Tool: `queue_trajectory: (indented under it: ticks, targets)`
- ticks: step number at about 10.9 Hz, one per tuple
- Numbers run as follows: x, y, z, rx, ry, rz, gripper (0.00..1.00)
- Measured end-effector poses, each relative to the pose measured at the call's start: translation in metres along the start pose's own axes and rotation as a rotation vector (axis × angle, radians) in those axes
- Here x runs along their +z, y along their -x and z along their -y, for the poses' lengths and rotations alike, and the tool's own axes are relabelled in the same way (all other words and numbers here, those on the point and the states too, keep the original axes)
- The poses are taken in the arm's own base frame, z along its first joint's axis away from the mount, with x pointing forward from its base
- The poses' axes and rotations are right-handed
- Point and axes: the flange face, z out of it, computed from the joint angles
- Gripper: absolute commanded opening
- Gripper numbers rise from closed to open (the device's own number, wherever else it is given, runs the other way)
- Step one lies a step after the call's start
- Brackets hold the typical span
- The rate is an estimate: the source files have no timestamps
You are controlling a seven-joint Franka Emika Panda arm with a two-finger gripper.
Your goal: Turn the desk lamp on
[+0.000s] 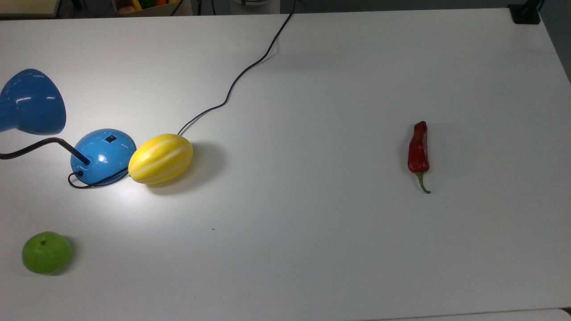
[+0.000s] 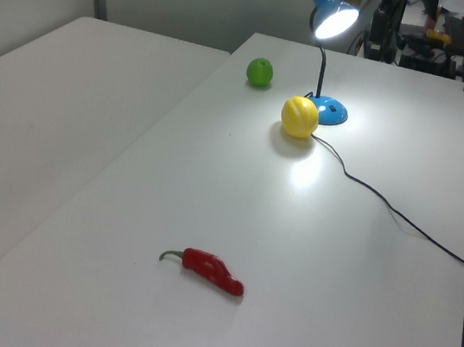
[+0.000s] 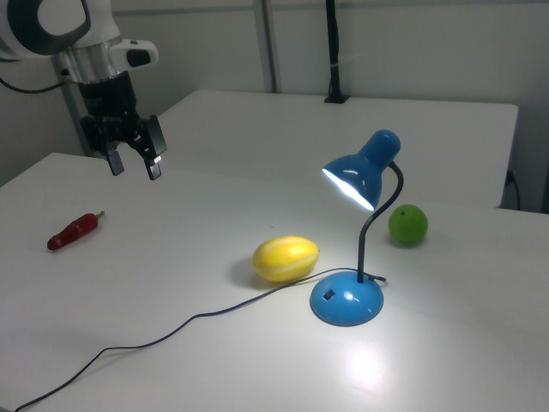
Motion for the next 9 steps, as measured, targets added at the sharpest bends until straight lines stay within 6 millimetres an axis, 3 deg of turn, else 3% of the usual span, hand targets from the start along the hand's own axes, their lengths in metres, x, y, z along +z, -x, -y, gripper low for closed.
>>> queue_trajectory:
  ticks: [9]
  targets:
    - [-0.008, 0.002, -0.011, 0.02, 0.0, 0.001, 1.0]
